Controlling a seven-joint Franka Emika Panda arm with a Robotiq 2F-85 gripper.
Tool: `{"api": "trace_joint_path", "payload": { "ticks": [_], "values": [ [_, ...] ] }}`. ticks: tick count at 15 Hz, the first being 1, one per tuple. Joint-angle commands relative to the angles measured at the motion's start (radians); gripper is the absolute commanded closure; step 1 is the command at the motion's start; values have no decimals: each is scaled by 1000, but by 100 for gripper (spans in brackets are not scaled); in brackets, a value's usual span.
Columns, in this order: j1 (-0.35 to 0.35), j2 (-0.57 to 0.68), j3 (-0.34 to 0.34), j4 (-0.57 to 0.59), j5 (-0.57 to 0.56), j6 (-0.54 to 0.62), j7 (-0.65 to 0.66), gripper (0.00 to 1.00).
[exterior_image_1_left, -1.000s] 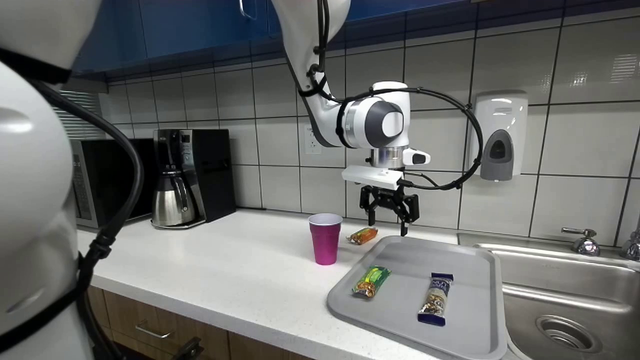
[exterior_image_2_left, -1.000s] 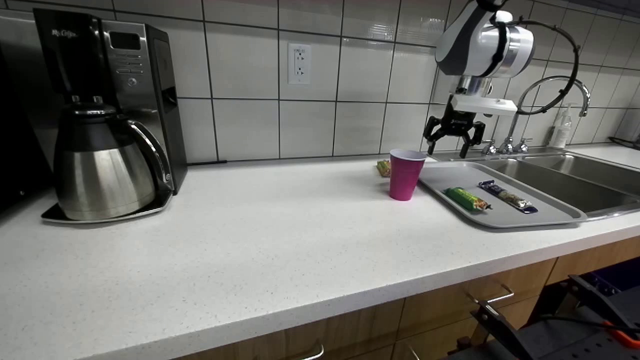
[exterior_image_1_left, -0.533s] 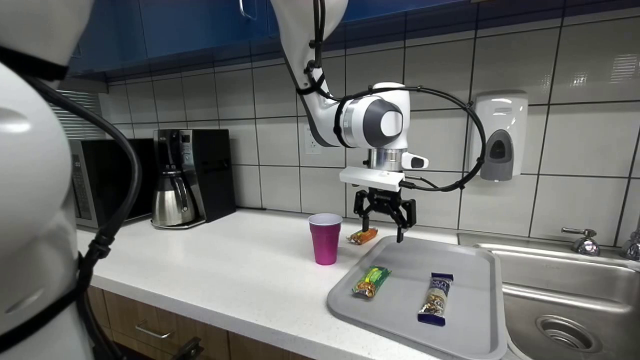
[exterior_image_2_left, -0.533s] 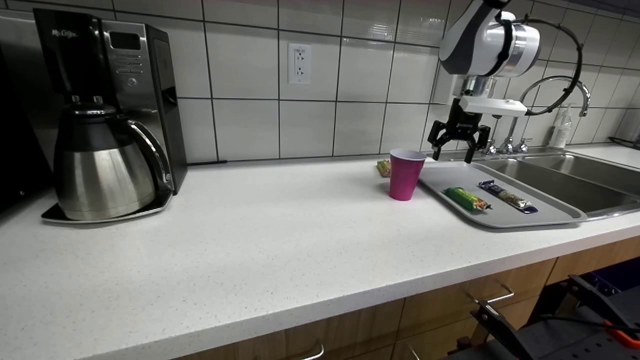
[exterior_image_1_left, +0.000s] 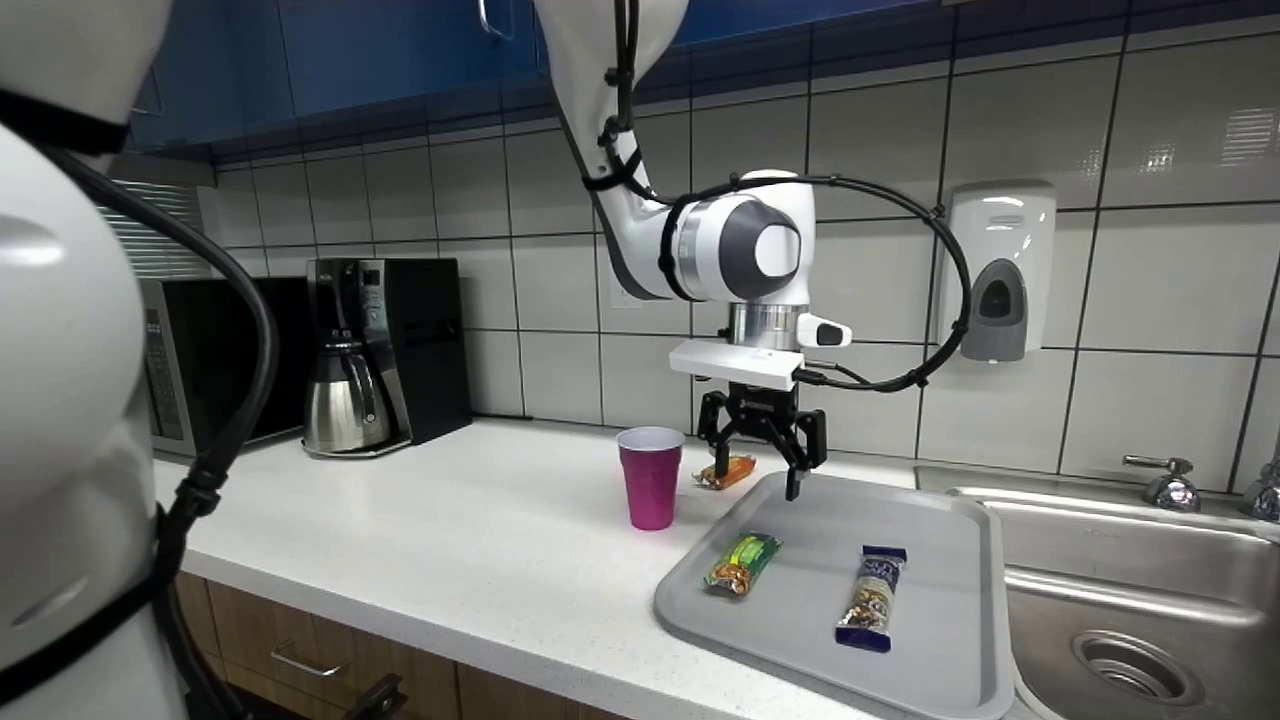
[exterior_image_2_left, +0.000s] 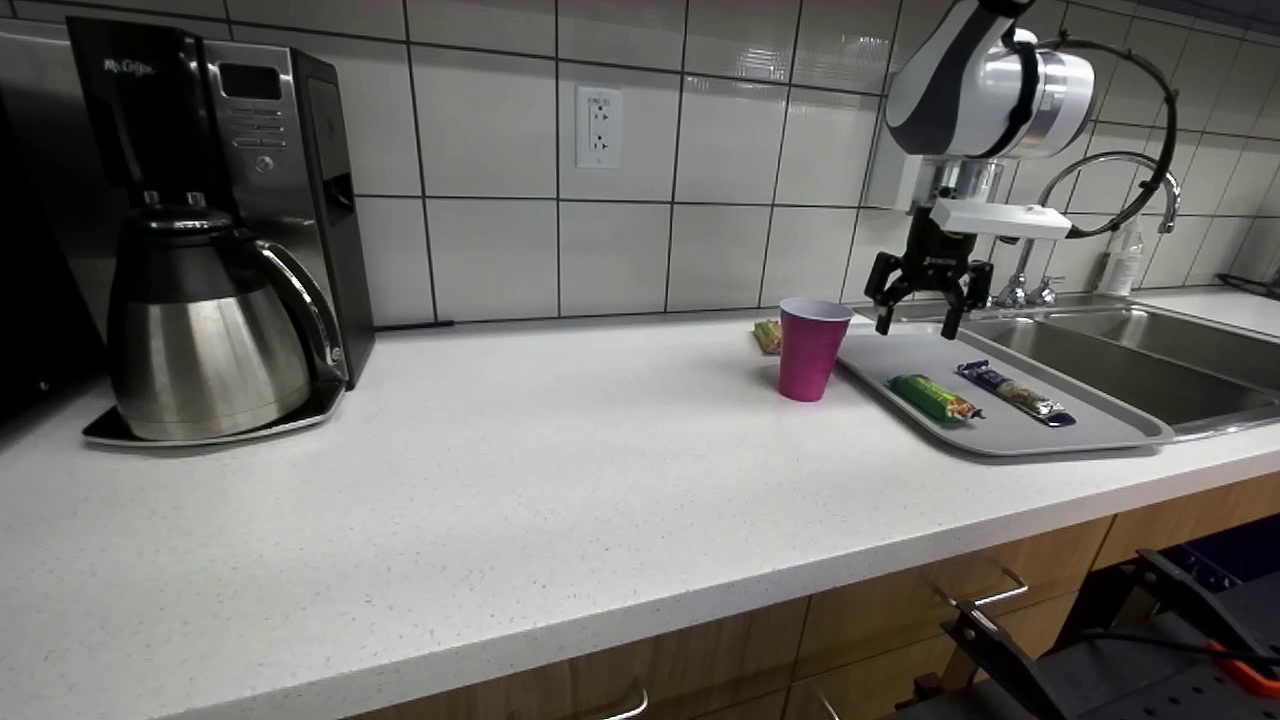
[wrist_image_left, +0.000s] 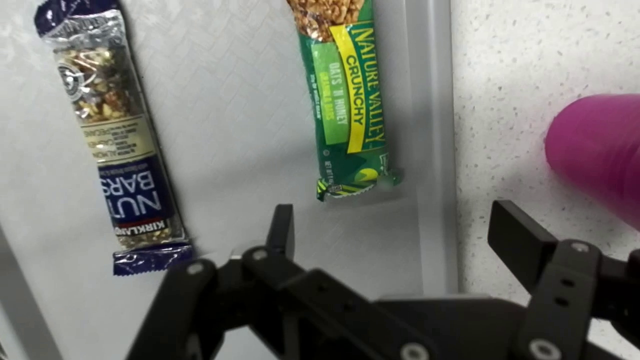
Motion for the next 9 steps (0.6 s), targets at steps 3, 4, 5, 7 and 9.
{"api": "trace_joint_path", "payload": {
  "ticks": [3,4,5,7,9],
  "values": [
    [13,-79,-25,-71,-42,-33,2,0],
    [15,-85,-30,-79,-51,-34,6,0],
    [17,-90,-33,-85,-61,-35,10,0],
    [22,-100,-37,-98,-79,-37,18,0],
    [30,-104,-42,-108,-96,-36,34,0]
  ]
}}
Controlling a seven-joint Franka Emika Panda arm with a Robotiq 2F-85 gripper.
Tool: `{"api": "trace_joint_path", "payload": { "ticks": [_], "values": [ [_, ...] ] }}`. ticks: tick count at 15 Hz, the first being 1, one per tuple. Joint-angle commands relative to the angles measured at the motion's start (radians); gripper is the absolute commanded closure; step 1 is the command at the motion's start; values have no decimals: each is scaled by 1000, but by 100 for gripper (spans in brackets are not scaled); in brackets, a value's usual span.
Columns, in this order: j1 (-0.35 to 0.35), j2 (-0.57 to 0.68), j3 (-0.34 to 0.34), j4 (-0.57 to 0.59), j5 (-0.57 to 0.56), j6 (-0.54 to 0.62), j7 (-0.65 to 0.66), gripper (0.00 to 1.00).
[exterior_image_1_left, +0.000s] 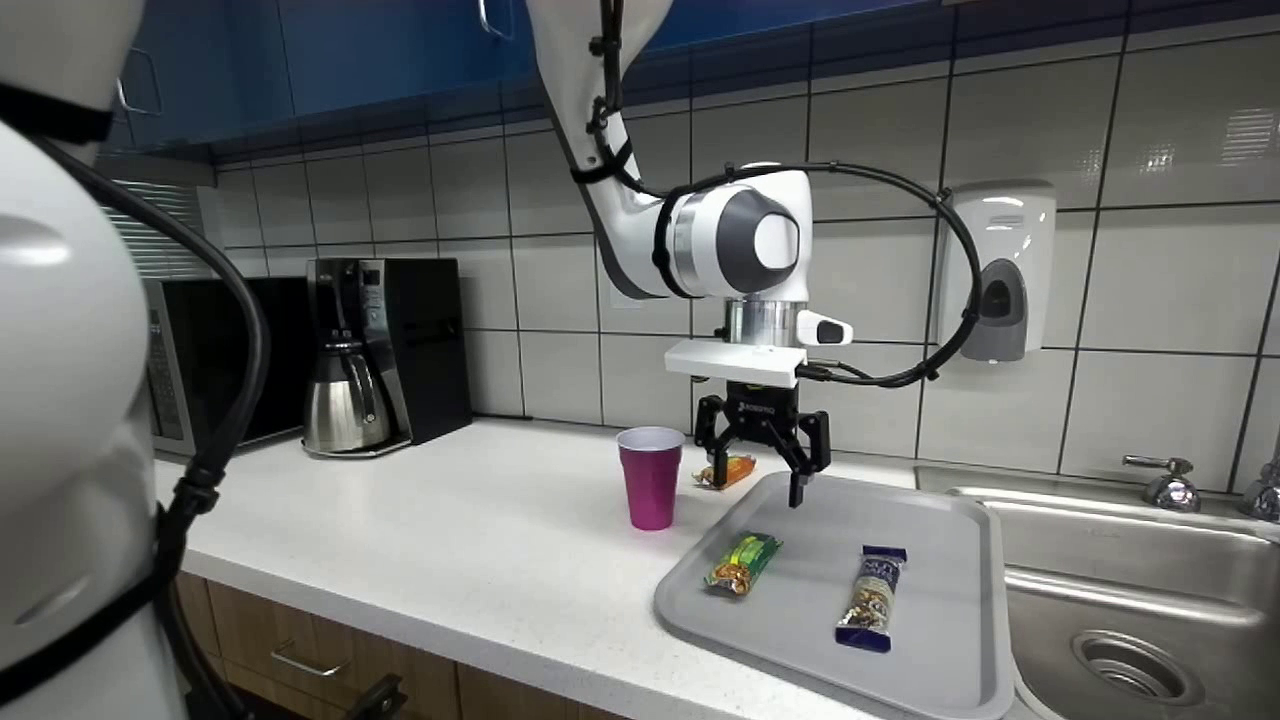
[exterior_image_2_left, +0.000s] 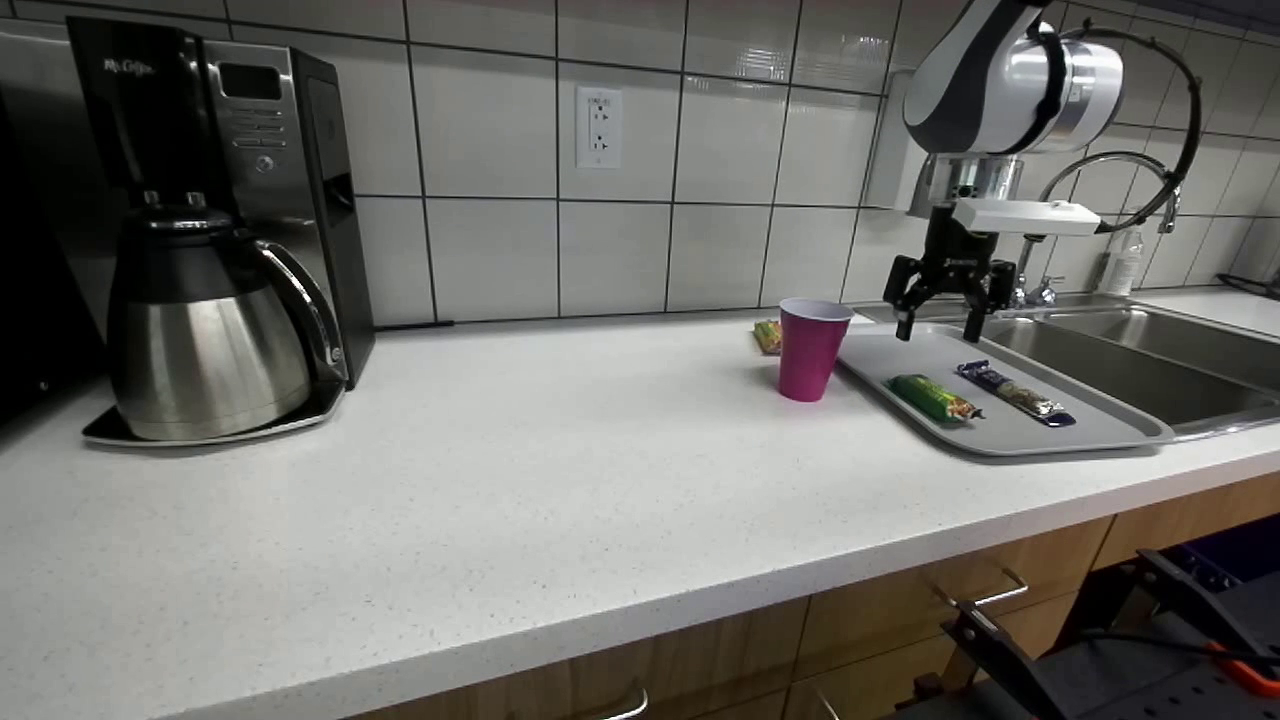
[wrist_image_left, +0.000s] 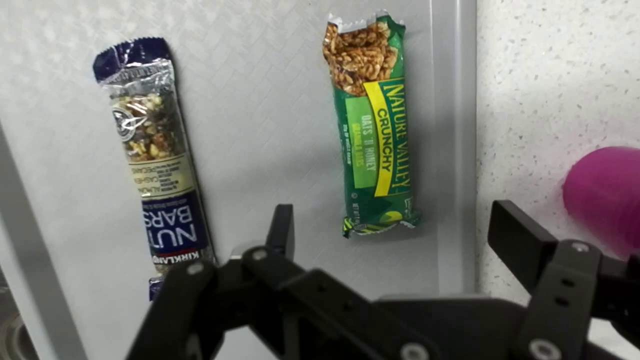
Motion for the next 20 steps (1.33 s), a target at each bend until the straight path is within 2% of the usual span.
{"api": "trace_joint_path", "payload": {
  "ticks": [1,13,20],
  "values": [
    [26,-49,-18,-41,-46,-27,38,0],
    [67,-1,-40,-43,-111,-17,173,0],
    [66,47,-50,-28,-111,-22,190,0]
  ]
}}
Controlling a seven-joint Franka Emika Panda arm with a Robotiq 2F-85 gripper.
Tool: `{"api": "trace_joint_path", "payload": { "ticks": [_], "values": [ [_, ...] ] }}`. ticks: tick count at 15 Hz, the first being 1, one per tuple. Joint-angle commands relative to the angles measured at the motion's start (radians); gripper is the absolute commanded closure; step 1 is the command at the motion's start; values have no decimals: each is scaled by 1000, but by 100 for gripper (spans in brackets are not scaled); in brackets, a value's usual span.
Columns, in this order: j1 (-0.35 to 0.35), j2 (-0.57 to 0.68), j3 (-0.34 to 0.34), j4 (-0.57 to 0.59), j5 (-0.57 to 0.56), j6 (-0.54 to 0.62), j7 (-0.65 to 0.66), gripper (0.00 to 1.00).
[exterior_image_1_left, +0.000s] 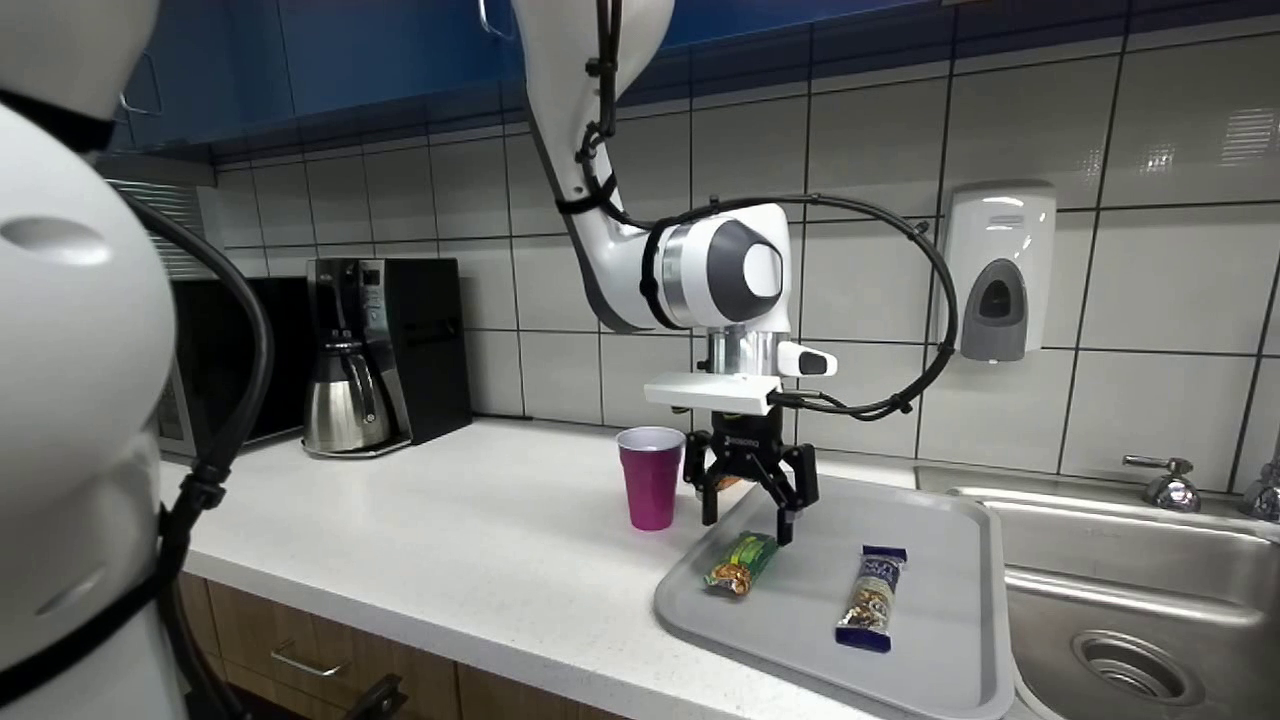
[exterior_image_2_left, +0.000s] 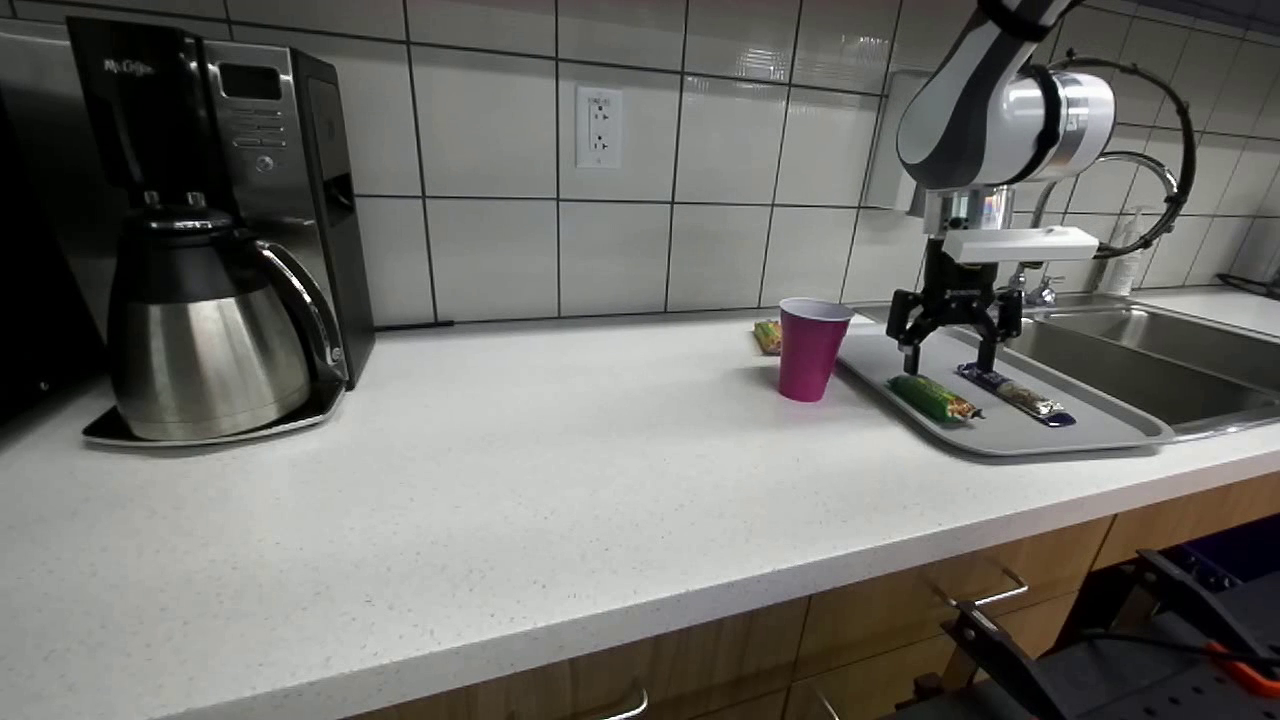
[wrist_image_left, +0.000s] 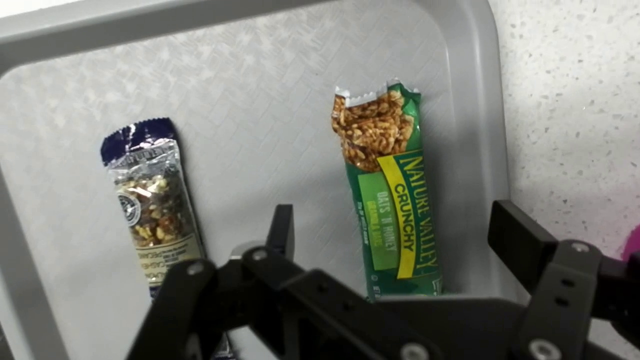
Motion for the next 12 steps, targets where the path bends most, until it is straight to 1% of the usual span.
{"api": "trace_joint_path", "payload": {
  "ticks": [1,12],
  "values": [
    [13,17,-13,15,-19,-22,34,0],
    [5,85,-15,61,-7,-27,22,0]
  ]
}}
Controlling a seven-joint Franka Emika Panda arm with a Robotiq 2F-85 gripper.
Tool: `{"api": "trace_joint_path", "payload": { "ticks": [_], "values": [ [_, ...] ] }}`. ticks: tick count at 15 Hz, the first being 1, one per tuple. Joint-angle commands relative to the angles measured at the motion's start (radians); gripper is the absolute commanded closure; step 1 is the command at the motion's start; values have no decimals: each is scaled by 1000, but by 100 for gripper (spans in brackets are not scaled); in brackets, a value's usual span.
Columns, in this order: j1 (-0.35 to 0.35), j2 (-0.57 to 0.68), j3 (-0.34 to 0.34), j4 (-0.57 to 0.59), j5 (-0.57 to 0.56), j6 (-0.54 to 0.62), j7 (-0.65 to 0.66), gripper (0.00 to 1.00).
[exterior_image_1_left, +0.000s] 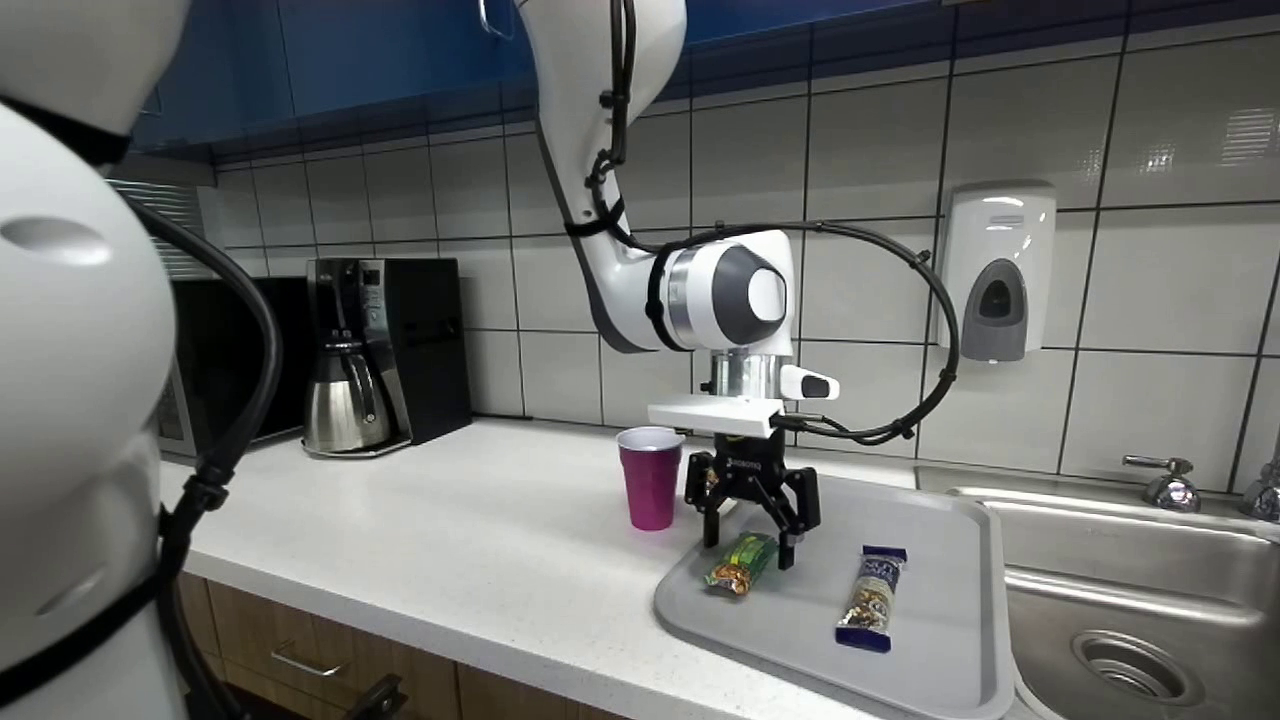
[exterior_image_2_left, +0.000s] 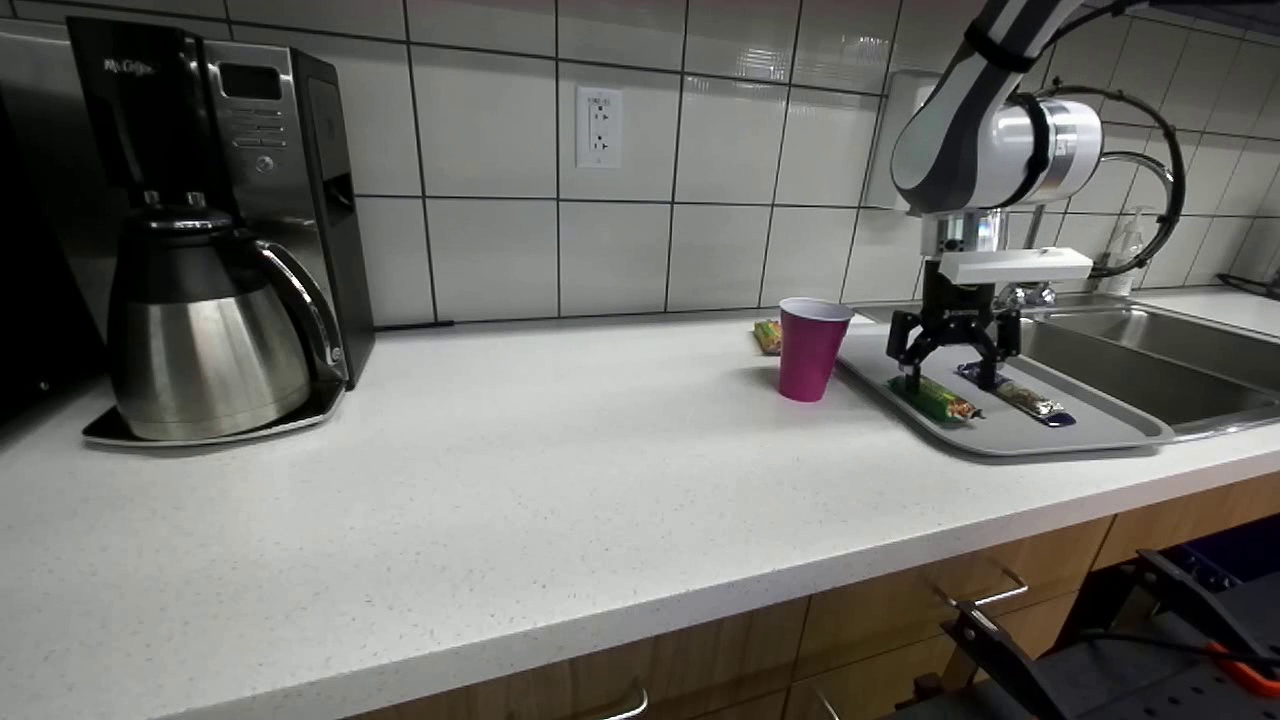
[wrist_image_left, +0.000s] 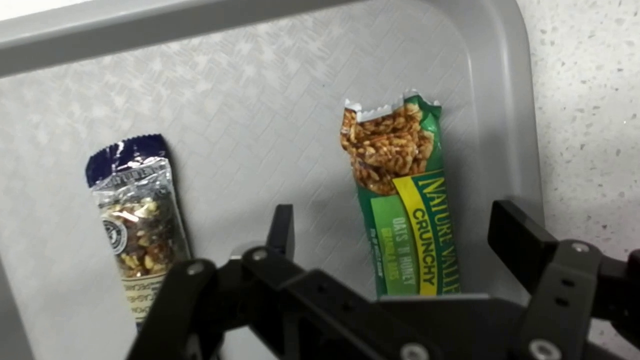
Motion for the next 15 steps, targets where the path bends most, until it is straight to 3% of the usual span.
{"api": "trace_joint_path", "payload": {
  "ticks": [1,3,4,6,12,13,15],
  "values": [
    [4,30,-10,45,-6,-28,17,0],
    [3,42,-11,56,-6,-28,15,0],
    [1,48,-11,61,-4,-26,11,25],
    [0,55,-11,70,0,-26,9,32],
    [3,63,-11,82,-2,-26,12,80],
    [4,59,-12,81,-3,-25,14,85],
    [6,49,-12,77,-3,-25,16,85]
  ]
}}
